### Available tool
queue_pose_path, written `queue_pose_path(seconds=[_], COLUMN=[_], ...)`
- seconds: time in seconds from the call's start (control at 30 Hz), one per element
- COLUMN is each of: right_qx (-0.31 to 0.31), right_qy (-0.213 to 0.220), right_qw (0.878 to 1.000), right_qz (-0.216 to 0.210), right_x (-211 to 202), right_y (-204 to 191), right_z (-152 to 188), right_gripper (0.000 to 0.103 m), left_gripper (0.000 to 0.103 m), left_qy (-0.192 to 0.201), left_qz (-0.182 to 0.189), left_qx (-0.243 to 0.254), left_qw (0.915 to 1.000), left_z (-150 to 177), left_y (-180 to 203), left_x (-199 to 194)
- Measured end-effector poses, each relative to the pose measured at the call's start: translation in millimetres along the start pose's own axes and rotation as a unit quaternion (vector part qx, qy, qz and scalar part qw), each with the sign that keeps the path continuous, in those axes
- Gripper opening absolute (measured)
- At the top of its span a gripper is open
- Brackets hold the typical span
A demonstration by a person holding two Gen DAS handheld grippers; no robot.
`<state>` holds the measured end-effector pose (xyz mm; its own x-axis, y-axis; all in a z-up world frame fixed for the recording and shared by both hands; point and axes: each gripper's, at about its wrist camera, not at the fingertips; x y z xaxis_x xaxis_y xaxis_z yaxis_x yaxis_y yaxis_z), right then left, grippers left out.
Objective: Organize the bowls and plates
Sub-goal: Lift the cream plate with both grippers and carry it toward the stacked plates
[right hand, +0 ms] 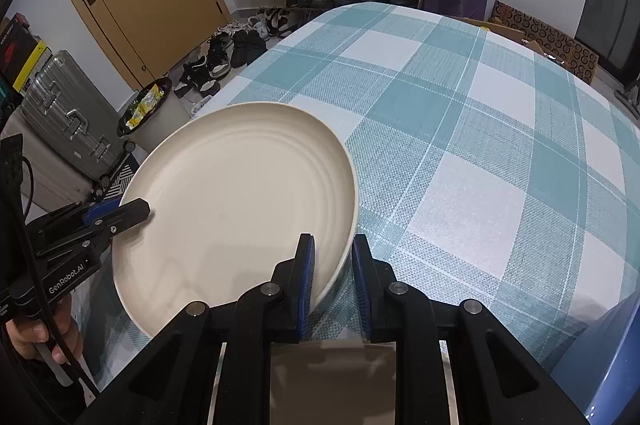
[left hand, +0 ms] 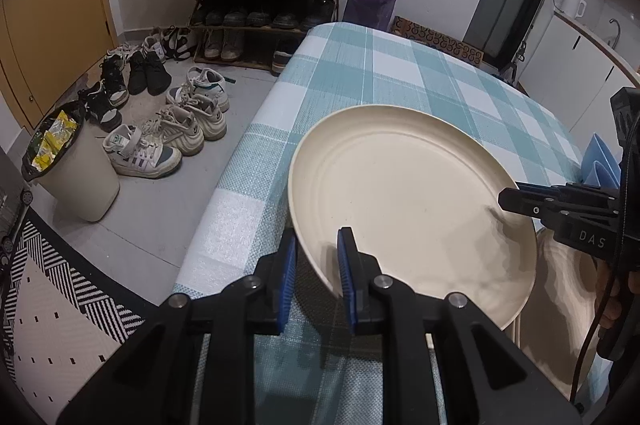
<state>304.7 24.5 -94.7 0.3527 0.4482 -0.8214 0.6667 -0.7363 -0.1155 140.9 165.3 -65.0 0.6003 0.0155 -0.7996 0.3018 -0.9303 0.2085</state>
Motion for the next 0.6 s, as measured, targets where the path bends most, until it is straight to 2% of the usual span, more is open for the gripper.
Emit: queue_pose_path(seconds=[0.6], right_qx=[0.006], right_qy=[0.040], right_qw=[0.999], right_qz=[0.015], right_x=[-49], right_y=[-1], right_z=[12], right_gripper=[0.019], left_gripper=[0.018], left_qy=[0.033], left_qz=[0.015], left_qx=[0.019], left_qw=[0.9992], left_z=[3], left_y=[22], left_x=[-34])
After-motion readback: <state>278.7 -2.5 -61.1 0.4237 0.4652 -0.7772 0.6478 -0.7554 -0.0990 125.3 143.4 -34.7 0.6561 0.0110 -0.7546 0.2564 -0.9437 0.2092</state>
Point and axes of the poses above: each gripper's, at about its wrist camera, not at the fingertips, and x roughly the way its jaws point, y to its right, z to its underside, and after that the axes turned 5 degrees about -x, right-handed
